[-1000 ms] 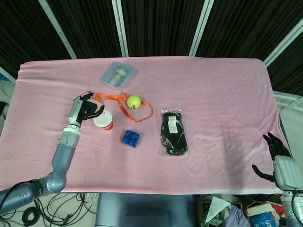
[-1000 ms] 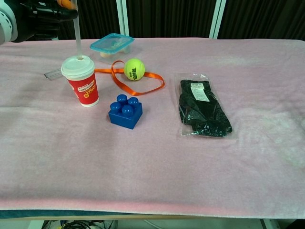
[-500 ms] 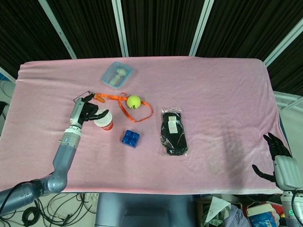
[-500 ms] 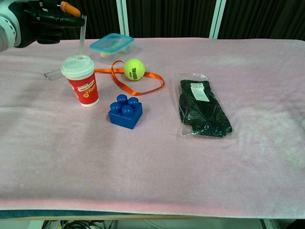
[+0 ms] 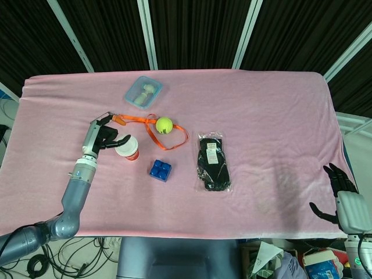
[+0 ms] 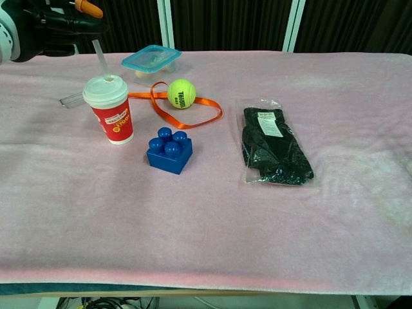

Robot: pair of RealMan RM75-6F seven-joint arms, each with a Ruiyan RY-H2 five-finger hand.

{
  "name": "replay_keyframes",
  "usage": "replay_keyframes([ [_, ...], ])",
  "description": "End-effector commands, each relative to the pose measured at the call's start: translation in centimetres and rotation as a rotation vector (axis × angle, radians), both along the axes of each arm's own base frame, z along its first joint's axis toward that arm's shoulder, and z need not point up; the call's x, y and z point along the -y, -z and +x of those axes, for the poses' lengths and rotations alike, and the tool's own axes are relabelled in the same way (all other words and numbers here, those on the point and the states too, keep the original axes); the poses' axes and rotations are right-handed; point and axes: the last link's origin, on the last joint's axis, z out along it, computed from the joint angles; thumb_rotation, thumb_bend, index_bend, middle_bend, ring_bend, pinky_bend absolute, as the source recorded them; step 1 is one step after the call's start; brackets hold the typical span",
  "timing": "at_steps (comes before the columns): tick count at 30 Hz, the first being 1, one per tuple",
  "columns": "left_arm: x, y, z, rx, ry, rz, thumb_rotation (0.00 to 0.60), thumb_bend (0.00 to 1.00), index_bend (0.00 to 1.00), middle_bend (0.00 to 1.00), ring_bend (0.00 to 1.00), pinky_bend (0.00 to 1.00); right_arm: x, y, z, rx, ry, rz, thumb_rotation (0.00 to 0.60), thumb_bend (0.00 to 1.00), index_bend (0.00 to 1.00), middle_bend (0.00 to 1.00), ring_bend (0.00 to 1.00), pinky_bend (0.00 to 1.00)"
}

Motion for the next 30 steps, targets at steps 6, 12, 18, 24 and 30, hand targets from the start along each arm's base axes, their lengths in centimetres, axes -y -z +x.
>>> replay_keyframes([
  [6, 2.0, -2.4, -2.0, -0.283, 0.099, 0.086, 0.6, 0.16, 0.41, 0.92, 0.87, 0.84, 0.0, 0.0, 0.0, -0.007, 0.001, 0.003, 0.6, 0.16, 0.0, 0.0, 0.0, 0.15],
  [12, 6.3, -5.4, -5.7, -0.854, 0.251, 0.219, 0.6, 0.15, 0.18, 0.33, 0.28, 0.39, -0.1, 0.0, 0.0, -0.014, 0.0, 0.01, 0.6, 0.16, 0.0, 0.0, 0.0, 0.15],
  [18, 11.5, -7.1, -9.6, -1.087, 0.181, 0.187, 0.6, 0.1, 0.0, 0.04, 0.03, 0.05, -0.2, 0.1, 0.1, -0.041, -0.007, 0.014, 0.6, 0.16, 0.0, 0.0, 0.0, 0.15],
  [24, 15.8, -8.2, -13.0, -1.254, 0.112, 0.167, 0.6, 0.06, 0.0, 0.0, 0.0, 0.0, -0.2, -0.1, 0.0, -0.062, -0.015, 0.007, 0.6, 0.16, 0.0, 0.0, 0.0, 0.15],
  [30, 18.0, -8.5, -14.9, -1.264, 0.076, 0.195, 0.6, 0.06, 0.0, 0.0, 0.0, 0.0, -0.3, 0.0, 0.0, -0.067, -0.02, 0.012, 0.6, 0.16, 0.0, 0.0, 0.0, 0.15],
])
